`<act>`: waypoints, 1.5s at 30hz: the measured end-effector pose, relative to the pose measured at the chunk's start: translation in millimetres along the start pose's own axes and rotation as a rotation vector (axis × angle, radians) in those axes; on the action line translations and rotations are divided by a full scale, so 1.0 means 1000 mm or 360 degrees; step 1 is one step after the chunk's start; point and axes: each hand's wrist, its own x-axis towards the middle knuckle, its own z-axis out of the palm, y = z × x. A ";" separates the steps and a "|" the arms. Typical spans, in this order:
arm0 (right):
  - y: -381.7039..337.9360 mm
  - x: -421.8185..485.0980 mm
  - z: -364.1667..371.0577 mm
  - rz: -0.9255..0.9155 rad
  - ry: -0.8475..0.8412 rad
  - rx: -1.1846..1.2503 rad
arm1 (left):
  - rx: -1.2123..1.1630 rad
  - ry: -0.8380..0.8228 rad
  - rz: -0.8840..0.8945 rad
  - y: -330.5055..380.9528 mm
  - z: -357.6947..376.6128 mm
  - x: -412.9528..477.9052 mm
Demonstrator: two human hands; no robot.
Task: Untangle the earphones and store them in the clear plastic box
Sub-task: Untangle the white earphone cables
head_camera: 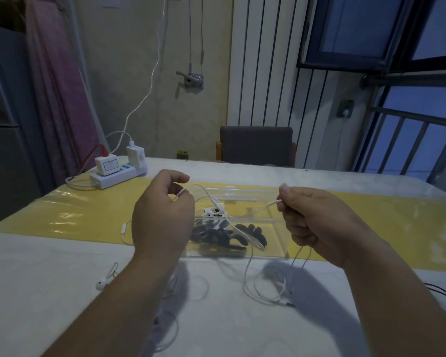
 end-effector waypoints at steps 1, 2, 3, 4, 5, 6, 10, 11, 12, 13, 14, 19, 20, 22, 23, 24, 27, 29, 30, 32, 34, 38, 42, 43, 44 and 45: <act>0.000 0.000 0.000 -0.0006 0.0026 0.0031 | 0.0172 -0.0047 0.0042 0.001 0.000 -0.002; -0.001 0.000 0.000 -0.0008 0.0046 0.0052 | 0.0337 -0.0092 0.0085 0.001 -0.001 -0.003; -0.001 0.000 0.000 -0.0009 0.0061 0.0065 | 0.0493 -0.0134 0.0137 0.002 -0.002 -0.004; -0.001 0.000 0.000 -0.0007 0.0070 0.0072 | 0.0657 -0.0176 0.0200 0.001 -0.002 -0.004; -0.001 0.001 0.000 -0.0002 0.0074 0.0077 | 0.0840 -0.0224 0.0263 0.000 -0.002 -0.004; 0.000 0.001 0.000 0.0004 0.0078 0.0080 | 0.1019 -0.0271 0.0316 -0.001 -0.001 -0.004; 0.001 0.002 0.000 0.0019 0.0080 0.0083 | 0.1346 -0.0366 0.0458 0.000 0.002 -0.007; 0.001 0.002 0.000 0.0024 0.0081 0.0084 | 0.1360 -0.0392 0.0501 0.000 0.003 -0.007; 0.001 0.002 0.000 0.0029 0.0081 0.0086 | 0.1345 -0.0420 0.0525 0.001 0.003 -0.007; 0.001 0.002 0.000 0.0033 0.0081 0.0091 | 0.1302 -0.0449 0.0540 0.001 0.004 -0.007; 0.001 0.002 0.001 0.0035 0.0080 0.0098 | 0.1252 -0.0468 0.0568 0.001 0.004 -0.007; 0.001 0.003 0.003 0.0044 0.0093 0.0066 | 0.0879 -0.0387 0.0750 -0.003 0.007 -0.010; 0.001 0.003 0.003 0.0039 0.0098 0.0046 | 0.0772 -0.0329 0.0780 -0.002 0.008 -0.010; 0.001 0.002 0.005 0.0018 0.0083 -0.0013 | 0.0594 -0.0264 0.0830 0.001 0.006 -0.012; 0.001 0.002 0.006 0.0000 0.0065 -0.0051 | 0.0519 -0.0260 0.0836 0.003 0.005 -0.013; 0.001 0.001 0.008 -0.0020 0.0048 -0.0089 | 0.0450 -0.0270 0.0830 0.005 0.004 -0.014; 0.003 0.001 0.017 -0.0047 -0.0041 -0.0148 | 0.0343 -0.0253 0.0790 0.008 0.002 -0.018; 0.004 0.001 0.026 -0.0035 -0.0144 -0.0150 | 0.0353 -0.0194 0.0723 0.008 0.002 -0.019; 0.004 0.000 0.029 -0.0034 -0.0200 -0.0167 | 0.0367 -0.0170 0.0694 0.007 0.002 -0.019; 0.005 -0.001 0.034 -0.0080 -0.0321 -0.0239 | 0.0389 -0.0127 0.0652 0.008 0.003 -0.018; 0.006 -0.003 0.033 -0.0151 -0.0434 -0.0336 | 0.0410 -0.0083 0.0616 0.008 0.002 -0.016; 0.000 -0.003 0.019 -0.0253 -0.0310 -0.0297 | 0.0371 -0.0021 0.0526 0.008 -0.001 -0.012; -0.003 -0.003 0.007 -0.0343 -0.0156 -0.0211 | 0.0140 0.0000 0.0290 0.008 0.000 -0.008; -0.003 -0.003 0.007 -0.0373 -0.0111 -0.0234 | 0.0048 -0.0016 0.0219 0.007 0.001 -0.007; -0.002 -0.003 0.007 -0.0406 -0.0071 -0.0253 | -0.0033 -0.0038 0.0157 0.007 0.001 -0.006; -0.002 -0.002 0.009 -0.0440 -0.0031 -0.0265 | -0.0098 -0.0062 0.0104 0.005 0.002 -0.005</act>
